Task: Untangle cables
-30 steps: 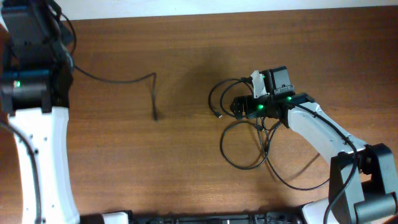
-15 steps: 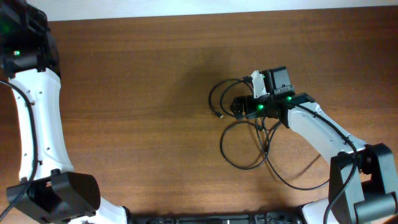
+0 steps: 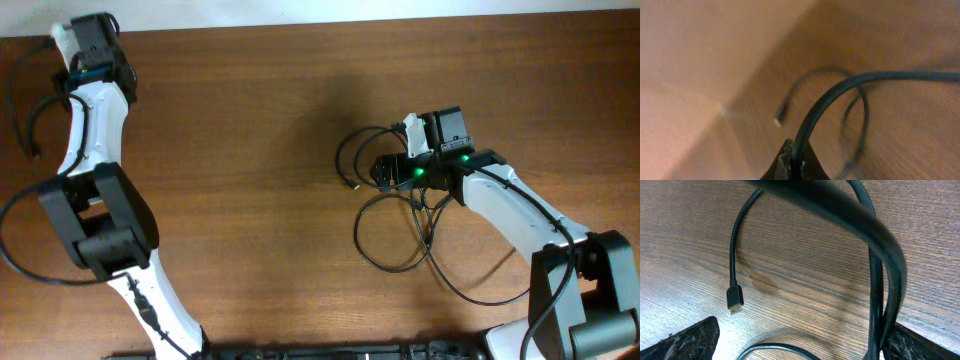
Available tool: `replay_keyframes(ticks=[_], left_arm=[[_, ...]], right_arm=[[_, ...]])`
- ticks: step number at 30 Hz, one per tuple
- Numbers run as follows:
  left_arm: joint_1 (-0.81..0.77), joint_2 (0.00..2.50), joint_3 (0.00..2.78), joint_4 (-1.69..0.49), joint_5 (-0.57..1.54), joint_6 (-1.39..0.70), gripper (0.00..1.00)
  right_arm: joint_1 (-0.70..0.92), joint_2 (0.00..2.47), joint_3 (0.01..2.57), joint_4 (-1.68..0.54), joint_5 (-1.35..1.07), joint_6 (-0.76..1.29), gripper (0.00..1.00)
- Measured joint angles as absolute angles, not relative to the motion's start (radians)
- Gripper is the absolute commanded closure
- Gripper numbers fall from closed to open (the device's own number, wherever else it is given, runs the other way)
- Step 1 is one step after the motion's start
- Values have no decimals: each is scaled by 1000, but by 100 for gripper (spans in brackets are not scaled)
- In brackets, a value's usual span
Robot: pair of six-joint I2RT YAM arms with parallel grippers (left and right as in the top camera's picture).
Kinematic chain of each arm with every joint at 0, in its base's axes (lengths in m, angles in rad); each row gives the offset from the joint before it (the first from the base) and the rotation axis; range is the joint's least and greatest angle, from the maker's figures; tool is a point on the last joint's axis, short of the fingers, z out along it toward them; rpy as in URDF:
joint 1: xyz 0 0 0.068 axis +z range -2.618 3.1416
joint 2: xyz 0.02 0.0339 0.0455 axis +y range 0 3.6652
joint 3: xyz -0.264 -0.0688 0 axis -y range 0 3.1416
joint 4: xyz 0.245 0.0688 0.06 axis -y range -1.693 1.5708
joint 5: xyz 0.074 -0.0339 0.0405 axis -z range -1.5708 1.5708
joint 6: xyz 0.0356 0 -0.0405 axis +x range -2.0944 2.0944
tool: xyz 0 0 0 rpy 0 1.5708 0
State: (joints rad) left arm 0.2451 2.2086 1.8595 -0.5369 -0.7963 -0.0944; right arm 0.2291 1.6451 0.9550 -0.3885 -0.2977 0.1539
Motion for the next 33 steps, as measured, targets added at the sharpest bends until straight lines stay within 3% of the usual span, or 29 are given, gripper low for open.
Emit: replay_keyframes(ticks=[4,6,7,8,9,19,28,33], left_arm=[[300,2218,1858,-623,-650,-319,100],[345,2218,1858,-636,-558,-416,91],[364,2218,1858,-636,-519,-447,75],[385,2218,1858,-636,-478,-478,51],[405,2218,1858,-636,-437,-499,1],[459,2188,1858,-673,-122,-554,1],[458,1716,1860,-705,-38,-562,1],[458,1580,1874,-892,55,-565,1]], right_arm=[[229,1645,955,-389,-298,154,1],[229,1645,955,-389,-298,154,1],[229,1645,955,-389,-298,154,1],[229,1645,955,-389,-298,154,1],[229,1645,955,-389,-298,154,1],[229,1645,955,-389,-298,154,1],[229,1645,955,-389,-298,154,1],[229,1645,955,-390,-298,154,2]])
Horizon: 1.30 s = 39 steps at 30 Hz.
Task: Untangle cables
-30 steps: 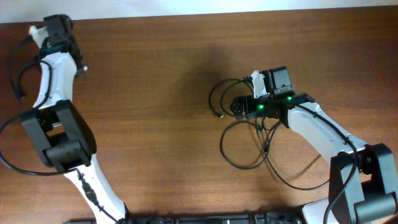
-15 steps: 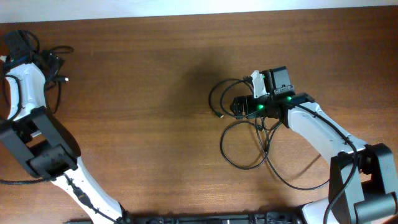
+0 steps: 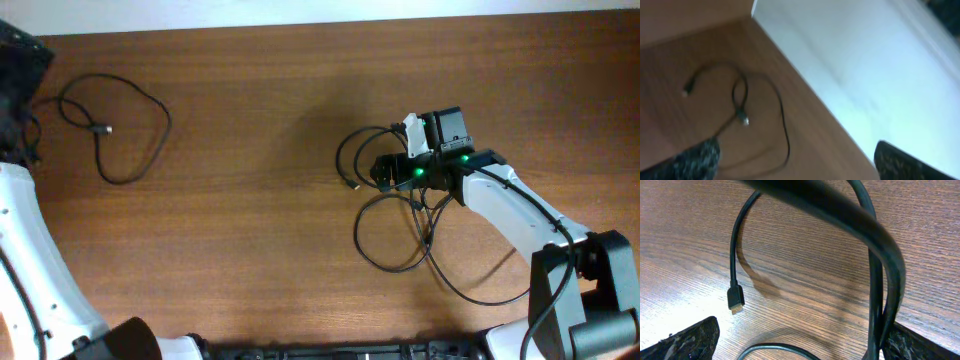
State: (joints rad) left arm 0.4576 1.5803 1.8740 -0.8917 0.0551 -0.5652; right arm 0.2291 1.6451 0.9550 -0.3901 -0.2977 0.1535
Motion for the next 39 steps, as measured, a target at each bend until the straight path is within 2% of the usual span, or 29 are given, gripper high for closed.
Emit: replay_keyframes(ticks=[7,11,17,29,33,39], left_arm=[[429,1603,1855,-1077,167,-566,1],[302,1603,1800,-1085,252,-566,1],[113,1603,1695,-1108,212,-566,1],[-73,1603,1543,-1204,151,-542,1],[-157,1603,1542,-1196,148,-540,1],[-299,1603,1541,-1154,130,-539,1]], right_arm=[[229,1645,955,-389,-298,154,1],[229,1645,955,-389,-298,154,1],[229,1645,955,-389,-298,154,1],[225,1645,963,-374,-298,155,1],[199,1634,1035,-465,-313,154,1],[39,1484,1269,-748,-316,153,1]])
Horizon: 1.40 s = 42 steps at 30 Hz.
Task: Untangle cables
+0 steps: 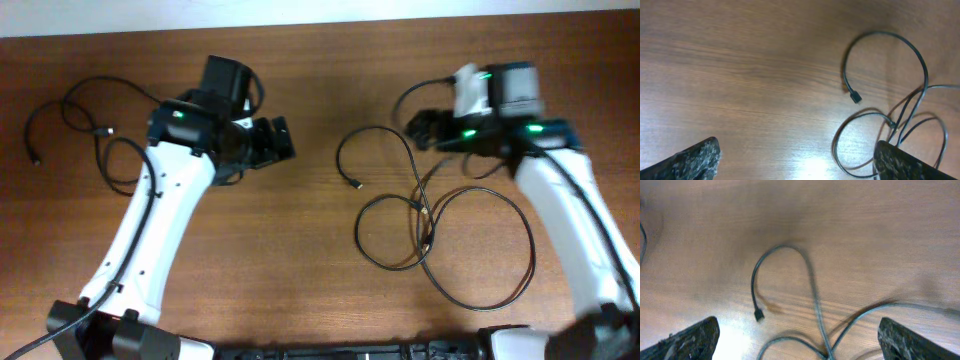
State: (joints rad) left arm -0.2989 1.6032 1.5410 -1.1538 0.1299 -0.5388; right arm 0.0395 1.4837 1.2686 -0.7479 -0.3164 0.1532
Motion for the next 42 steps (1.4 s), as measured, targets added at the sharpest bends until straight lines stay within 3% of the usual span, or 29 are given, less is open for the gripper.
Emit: replay_keyframes(ticks=[11,16,21,29,42], left_arm=[[-532,1612,1539,-987,114,-539,1],[-652,1709,1539,-921,115,-537,8],[-729,1789,1538,-929,146,-471,0],[-895,1821,1533,-1027,223,-29,4],[-1080,1932,1456,-910,258,43,2]], right_arm=[[-258,1274,1301,-1055,-308,130,1],[-272,1246,1301,-1089,-308,117,1],[-272,1246,1301,-1093,-289,110,1],[-272,1246,1301,-1094,-262,105,1],[-359,1246,1301,-1085,-166,202,1]])
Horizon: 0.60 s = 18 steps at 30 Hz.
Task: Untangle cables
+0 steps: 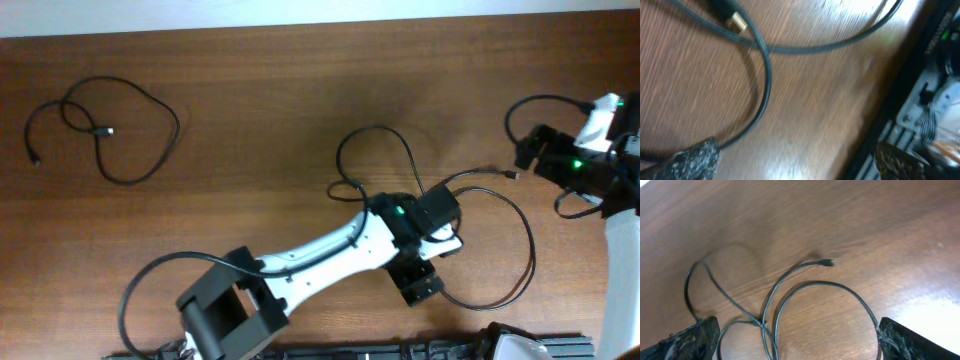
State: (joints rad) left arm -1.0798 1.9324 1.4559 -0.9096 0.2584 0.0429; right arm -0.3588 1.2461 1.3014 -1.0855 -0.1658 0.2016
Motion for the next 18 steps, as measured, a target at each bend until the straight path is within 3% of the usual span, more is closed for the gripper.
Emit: replay_keyframes(ticks=[9,18], left_arm=[[-1125,2043,1456,-840,160,46,6],[-1125,2044,1456,-772,65,54,29]], right_arm=[[-463,1246,1301,-1089,-186,214,1],[-463,1246,1301,-1098,-193,215,1]])
